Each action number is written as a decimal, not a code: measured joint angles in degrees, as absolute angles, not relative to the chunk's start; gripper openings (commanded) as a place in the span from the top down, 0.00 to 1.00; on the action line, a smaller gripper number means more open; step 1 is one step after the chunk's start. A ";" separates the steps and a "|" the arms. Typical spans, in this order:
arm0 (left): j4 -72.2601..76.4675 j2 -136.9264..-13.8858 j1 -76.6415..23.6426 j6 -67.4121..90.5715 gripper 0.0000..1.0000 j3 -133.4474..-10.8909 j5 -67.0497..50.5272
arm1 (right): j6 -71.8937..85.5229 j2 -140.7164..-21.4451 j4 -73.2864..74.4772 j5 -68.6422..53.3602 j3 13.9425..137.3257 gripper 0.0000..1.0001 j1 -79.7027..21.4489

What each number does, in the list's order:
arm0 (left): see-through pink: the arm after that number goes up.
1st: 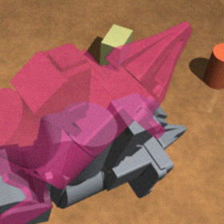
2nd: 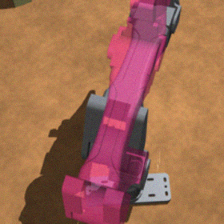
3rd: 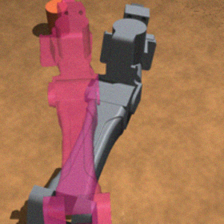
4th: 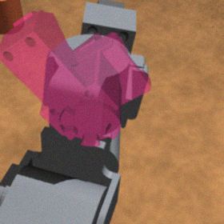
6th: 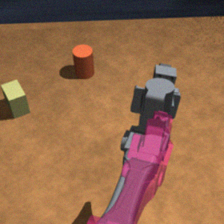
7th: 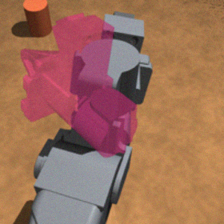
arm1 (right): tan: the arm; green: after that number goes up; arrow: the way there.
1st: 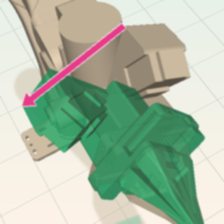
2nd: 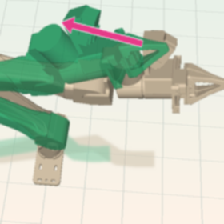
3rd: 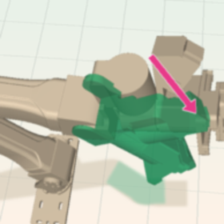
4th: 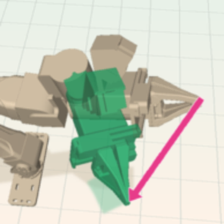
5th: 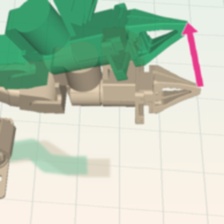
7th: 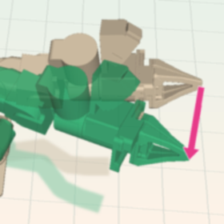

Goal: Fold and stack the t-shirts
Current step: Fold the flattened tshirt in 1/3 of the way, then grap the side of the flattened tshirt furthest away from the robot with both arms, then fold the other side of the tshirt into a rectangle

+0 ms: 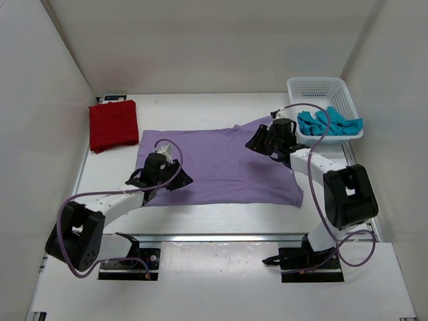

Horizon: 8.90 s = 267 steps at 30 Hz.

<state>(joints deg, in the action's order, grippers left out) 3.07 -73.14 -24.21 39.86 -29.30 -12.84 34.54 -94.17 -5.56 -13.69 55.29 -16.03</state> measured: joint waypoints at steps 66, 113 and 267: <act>1.39 -80.18 -27.51 40.23 0.59 -31.57 -21.67 | 7.09 -146.69 48.42 6.61 138.80 1.00 -12.49; 4.95 -76.75 -24.53 43.03 0.58 -29.93 -22.06 | 25.30 -90.02 7.11 -10.26 46.22 0.74 -13.43; -15.38 -78.35 7.38 35.53 0.42 -43.79 0.05 | 29.34 -35.20 35.18 -16.88 27.99 0.71 5.54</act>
<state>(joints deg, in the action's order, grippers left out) -15.38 -78.35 7.38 35.53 -43.79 0.05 29.34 -35.20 35.18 -16.88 27.99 5.54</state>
